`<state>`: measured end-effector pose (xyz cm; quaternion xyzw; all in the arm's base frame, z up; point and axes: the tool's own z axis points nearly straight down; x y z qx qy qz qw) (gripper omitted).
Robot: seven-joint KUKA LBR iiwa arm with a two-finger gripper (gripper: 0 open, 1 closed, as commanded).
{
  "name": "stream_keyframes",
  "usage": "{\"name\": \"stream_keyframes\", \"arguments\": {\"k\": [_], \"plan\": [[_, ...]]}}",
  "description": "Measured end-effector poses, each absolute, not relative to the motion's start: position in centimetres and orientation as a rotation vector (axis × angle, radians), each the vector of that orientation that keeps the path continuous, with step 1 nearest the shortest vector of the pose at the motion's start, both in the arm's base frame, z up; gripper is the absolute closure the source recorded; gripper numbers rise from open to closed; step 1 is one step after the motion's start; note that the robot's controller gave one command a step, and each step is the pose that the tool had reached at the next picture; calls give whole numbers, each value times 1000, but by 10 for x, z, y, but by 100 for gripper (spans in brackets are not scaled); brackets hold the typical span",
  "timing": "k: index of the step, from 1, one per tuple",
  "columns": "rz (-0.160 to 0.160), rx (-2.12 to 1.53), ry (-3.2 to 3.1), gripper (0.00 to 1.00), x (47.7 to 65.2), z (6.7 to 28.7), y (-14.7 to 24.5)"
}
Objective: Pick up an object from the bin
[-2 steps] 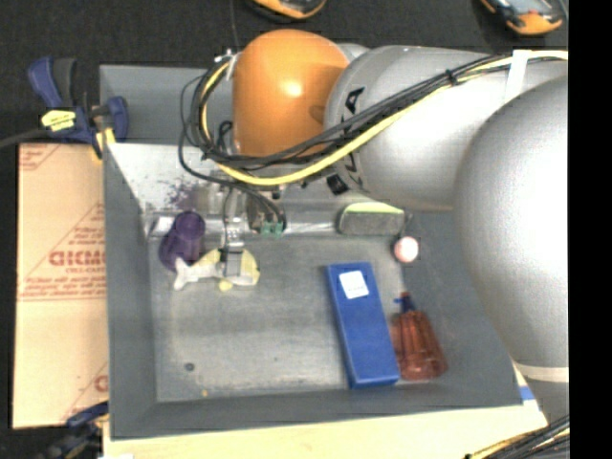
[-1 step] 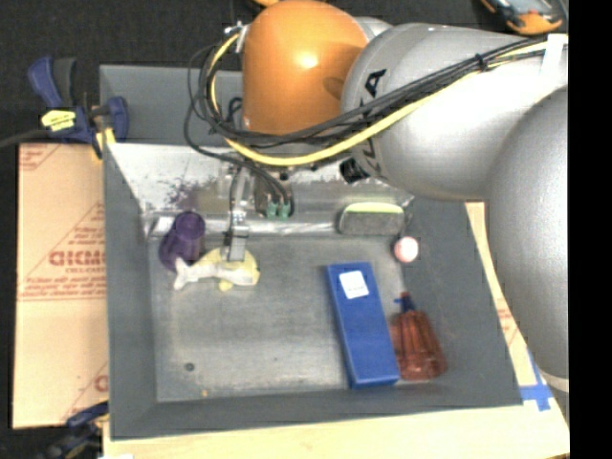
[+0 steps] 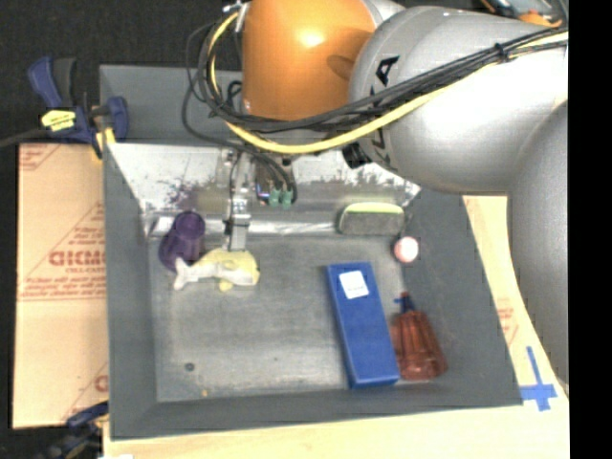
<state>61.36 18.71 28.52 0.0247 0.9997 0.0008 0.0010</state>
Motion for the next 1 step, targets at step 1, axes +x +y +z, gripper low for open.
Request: {"name": "stream_keyframes", "arguments": {"k": [1], "plan": [[9, 273, 3123, 0, 609, 222, 155]]}}
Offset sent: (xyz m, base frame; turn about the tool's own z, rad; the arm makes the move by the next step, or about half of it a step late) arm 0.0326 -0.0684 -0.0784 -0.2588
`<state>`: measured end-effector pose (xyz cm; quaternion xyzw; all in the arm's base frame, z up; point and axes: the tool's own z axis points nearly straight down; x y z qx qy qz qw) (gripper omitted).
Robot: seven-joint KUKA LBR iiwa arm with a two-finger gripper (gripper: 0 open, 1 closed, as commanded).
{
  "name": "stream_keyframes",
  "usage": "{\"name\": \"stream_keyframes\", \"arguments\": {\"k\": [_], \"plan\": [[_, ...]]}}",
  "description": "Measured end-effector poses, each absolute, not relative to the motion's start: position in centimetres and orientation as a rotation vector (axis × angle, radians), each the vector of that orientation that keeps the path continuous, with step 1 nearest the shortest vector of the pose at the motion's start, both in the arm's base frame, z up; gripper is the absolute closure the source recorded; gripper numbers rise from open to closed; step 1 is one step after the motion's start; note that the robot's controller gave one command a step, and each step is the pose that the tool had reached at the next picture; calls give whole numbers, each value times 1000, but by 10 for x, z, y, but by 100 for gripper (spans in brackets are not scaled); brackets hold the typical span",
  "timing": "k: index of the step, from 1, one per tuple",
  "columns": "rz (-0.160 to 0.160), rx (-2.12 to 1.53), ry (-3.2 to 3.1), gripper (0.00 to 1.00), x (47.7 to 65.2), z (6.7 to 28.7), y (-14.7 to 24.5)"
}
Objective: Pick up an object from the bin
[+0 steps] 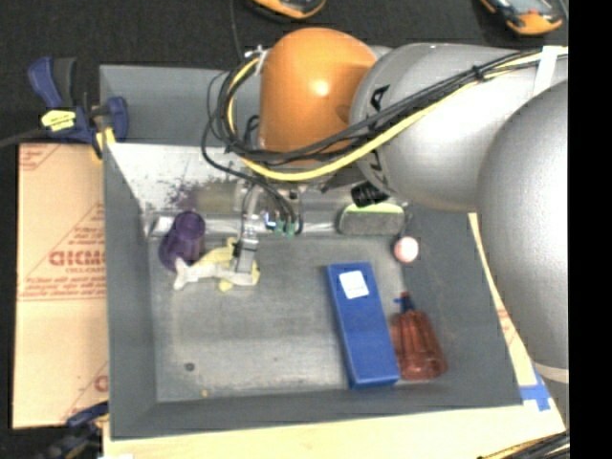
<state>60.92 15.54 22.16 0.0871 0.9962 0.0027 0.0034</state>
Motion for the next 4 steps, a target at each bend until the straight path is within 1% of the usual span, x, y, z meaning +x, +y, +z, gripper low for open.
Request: {"name": "stream_keyframes", "arguments": {"k": [1, 2, 3, 4], "plan": [[7, 33, 3132, 0, 627, 202, 136], [6, -261, 3117, 0, 642, 136, 102], [12, -76, 3120, 0, 641, 78, 123], [7, -209, 3109, 0, 642, 80, 129]]}}
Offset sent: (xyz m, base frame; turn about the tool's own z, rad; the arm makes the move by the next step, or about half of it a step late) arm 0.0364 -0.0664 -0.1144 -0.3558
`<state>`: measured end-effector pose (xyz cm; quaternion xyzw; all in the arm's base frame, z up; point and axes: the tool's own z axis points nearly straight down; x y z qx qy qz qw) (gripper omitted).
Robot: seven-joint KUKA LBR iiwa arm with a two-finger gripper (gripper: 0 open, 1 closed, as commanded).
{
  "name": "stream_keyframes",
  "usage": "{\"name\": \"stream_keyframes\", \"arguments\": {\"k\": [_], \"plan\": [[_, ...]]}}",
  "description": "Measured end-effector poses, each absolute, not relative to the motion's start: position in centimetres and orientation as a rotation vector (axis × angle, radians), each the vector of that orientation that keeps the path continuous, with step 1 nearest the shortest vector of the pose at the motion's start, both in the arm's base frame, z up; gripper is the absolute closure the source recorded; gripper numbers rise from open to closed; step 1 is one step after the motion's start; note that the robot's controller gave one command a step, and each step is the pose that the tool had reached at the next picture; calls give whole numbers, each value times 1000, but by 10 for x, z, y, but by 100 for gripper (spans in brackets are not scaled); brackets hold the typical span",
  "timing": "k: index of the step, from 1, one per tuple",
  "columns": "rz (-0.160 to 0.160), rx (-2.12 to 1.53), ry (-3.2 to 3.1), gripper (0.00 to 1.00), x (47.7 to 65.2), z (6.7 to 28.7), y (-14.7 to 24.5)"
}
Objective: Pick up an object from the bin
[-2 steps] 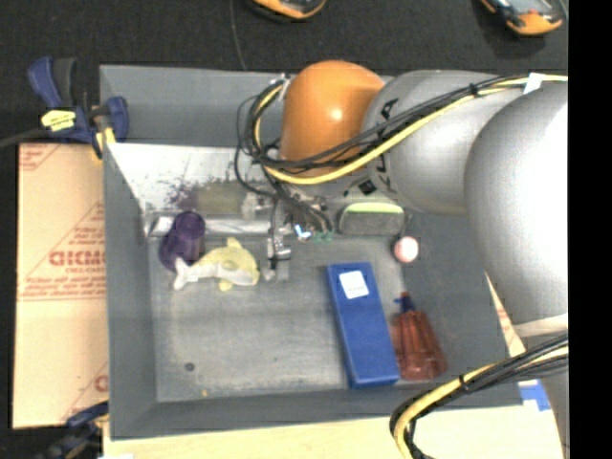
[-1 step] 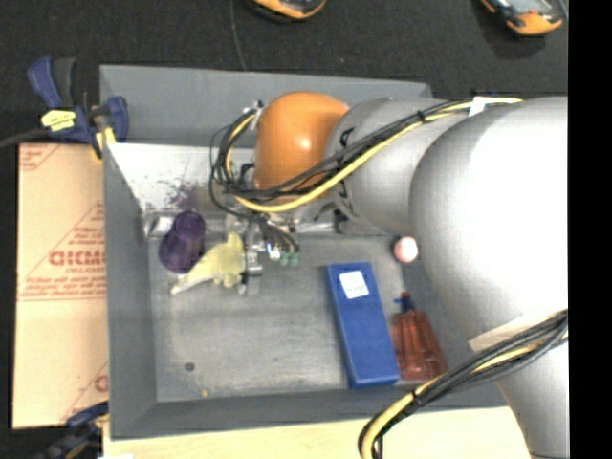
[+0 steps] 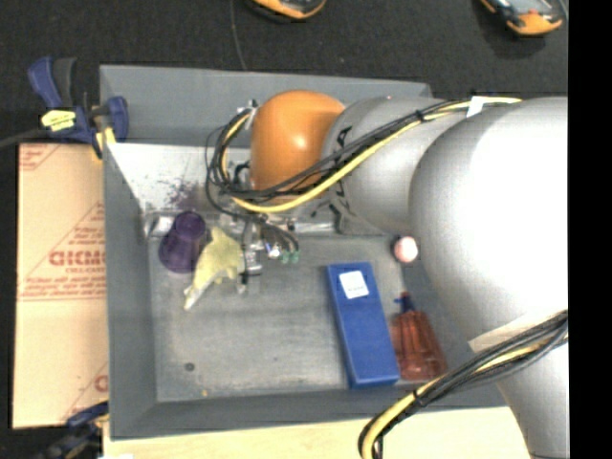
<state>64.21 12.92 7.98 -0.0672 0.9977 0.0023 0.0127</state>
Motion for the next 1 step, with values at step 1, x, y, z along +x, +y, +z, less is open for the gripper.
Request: {"name": "stream_keyframes", "arguments": {"k": [1], "plan": [[6, -642, 3054, 0, 645, 124, 133]]}}
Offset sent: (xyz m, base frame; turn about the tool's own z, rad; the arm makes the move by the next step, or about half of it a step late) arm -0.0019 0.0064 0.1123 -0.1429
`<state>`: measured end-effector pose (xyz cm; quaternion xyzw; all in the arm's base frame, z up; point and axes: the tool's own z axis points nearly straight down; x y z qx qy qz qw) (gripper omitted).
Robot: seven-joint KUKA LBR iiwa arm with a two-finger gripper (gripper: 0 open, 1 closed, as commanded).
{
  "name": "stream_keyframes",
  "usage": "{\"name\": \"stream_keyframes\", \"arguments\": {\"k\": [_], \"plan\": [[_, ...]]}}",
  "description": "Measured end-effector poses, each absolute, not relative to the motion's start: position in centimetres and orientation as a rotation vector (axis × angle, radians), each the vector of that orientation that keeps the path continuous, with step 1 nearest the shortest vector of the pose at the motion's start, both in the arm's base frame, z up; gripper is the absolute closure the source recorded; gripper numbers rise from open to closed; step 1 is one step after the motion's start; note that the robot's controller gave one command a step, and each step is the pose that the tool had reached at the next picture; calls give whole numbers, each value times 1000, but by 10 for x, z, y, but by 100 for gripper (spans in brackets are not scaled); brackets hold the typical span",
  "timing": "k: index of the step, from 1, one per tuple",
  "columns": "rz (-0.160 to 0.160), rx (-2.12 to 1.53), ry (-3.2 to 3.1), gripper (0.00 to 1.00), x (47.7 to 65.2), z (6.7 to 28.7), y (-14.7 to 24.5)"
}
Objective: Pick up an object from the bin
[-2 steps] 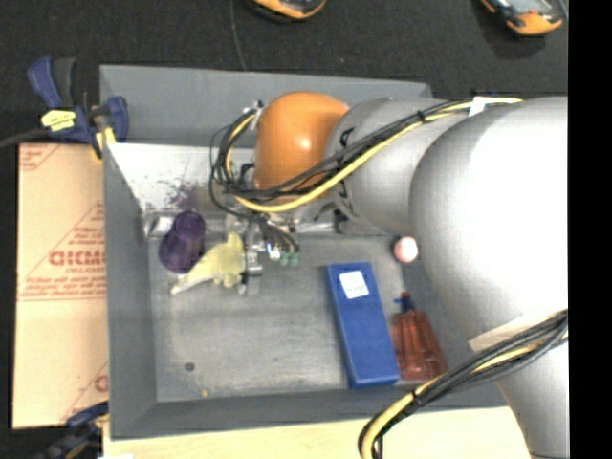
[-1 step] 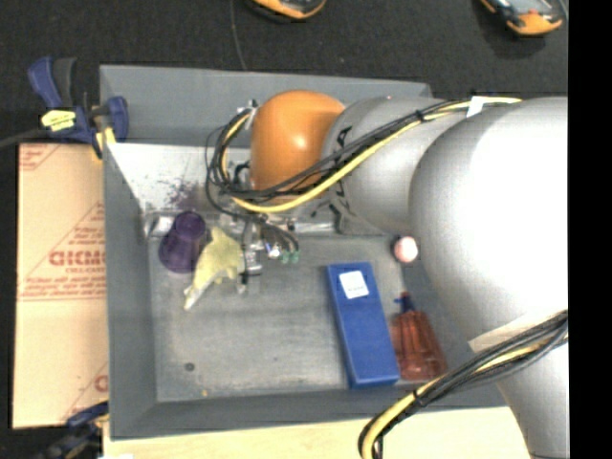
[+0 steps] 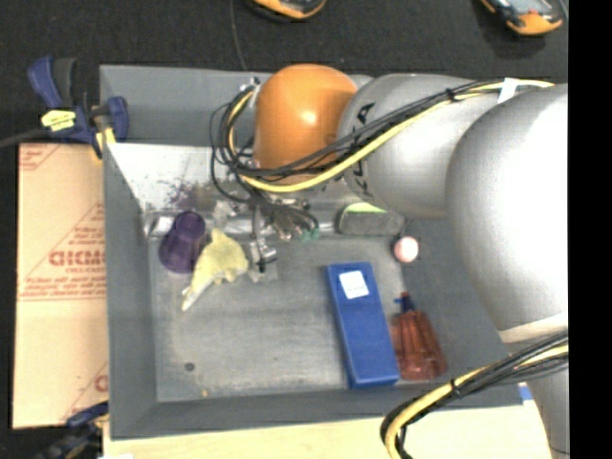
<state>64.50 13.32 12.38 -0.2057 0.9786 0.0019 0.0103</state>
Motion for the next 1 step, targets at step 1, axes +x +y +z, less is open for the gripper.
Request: {"name": "stream_keyframes", "arguments": {"k": [1], "plan": [[11, -430, 3083, 0, 643, 197, 135]]}}
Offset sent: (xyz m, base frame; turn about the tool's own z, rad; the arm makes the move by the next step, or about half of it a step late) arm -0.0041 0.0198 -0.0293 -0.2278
